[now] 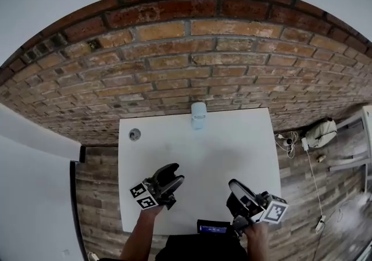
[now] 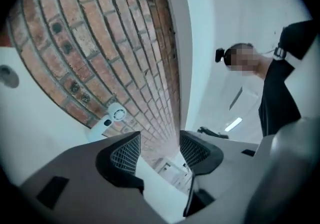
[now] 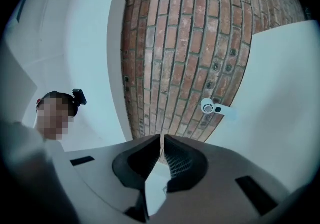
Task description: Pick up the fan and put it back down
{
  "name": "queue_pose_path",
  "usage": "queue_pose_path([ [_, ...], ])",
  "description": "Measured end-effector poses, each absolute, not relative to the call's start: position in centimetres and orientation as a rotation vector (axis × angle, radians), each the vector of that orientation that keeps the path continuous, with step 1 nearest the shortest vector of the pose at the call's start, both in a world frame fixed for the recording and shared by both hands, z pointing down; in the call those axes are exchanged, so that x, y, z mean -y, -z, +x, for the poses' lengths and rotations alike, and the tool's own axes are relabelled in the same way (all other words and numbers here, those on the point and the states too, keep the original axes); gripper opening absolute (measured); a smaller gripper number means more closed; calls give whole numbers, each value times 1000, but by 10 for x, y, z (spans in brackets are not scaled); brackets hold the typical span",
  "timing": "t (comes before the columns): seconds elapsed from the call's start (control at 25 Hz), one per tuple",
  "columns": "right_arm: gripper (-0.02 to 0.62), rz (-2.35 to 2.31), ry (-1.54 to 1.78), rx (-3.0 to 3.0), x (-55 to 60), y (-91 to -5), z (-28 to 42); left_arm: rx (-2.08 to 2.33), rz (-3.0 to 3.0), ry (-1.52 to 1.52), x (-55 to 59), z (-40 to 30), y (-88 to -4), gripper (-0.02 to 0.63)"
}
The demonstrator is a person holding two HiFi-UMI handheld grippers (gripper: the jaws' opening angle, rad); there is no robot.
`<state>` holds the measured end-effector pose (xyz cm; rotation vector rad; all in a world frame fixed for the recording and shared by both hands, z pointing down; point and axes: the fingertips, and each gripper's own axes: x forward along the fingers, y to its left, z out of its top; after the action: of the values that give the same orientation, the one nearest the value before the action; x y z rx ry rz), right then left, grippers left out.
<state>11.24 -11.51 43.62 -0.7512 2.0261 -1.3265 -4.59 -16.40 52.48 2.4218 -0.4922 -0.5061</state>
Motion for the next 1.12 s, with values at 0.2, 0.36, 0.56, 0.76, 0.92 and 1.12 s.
queue_pose_path([
  [0.2, 26, -735, 1316, -2069, 85, -417, 79, 357, 2390, 666, 112, -58, -487, 236],
  [0.36, 26, -709, 1302, -2095, 67, -402, 60, 369, 2423, 769, 112, -76, -446, 236],
  [0.56, 26, -660, 1260, -2150, 59, -387, 51, 368, 2477, 801, 91, -82, -414, 236],
  [0.76, 26, -567, 1267, -2143, 43, -372, 54, 387, 2515, 783, 60, -72, -403, 235],
  [0.92, 26, -522, 1248, -2131, 20, -362, 81, 423, 2532, 796, 41, -49, -390, 214],
  [1.12, 26, -515, 1212, -2098, -17, -363, 139, 387, 2569, 772, -3, 13, -373, 198],
])
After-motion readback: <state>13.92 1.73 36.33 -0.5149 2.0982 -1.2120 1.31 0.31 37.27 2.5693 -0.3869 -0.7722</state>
